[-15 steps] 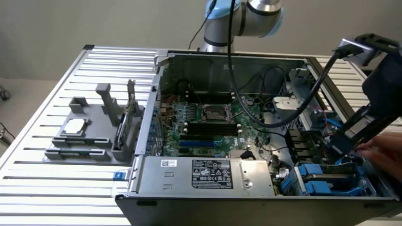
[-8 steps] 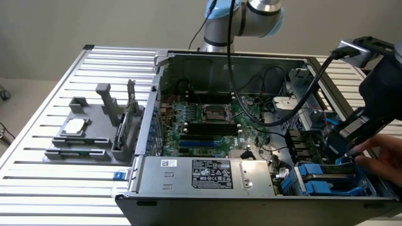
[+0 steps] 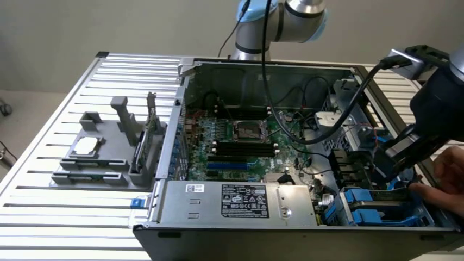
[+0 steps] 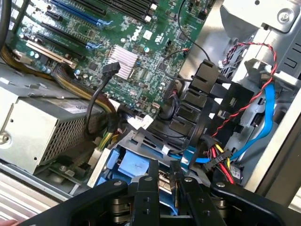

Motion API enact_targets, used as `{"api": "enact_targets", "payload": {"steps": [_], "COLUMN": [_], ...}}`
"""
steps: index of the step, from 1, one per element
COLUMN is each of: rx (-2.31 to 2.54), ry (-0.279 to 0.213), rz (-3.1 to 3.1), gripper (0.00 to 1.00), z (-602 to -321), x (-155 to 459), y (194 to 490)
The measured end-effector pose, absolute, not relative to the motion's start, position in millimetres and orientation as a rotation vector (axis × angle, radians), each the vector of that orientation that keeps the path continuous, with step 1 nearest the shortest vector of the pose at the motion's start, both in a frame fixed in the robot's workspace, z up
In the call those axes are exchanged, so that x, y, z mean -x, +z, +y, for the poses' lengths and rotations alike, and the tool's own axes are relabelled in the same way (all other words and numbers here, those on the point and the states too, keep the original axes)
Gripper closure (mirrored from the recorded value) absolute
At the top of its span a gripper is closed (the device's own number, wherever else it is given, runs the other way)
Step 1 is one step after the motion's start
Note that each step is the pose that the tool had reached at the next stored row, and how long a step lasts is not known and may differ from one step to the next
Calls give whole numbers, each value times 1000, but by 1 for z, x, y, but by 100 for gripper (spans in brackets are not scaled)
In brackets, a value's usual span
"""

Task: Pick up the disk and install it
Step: 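Insert the first disk wire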

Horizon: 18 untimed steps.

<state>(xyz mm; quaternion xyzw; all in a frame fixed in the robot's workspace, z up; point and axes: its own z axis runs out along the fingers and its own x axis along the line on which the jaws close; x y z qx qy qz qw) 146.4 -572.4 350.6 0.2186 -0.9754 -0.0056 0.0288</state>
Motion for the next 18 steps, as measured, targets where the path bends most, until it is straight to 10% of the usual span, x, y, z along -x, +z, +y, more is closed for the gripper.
{"api": "enact_targets", "payload": {"steps": [18], "rx": [-530], "ry": [-25], "rz": [-3028], "gripper": [75], "z": [-565], "x": [-147], "y": [339]}}
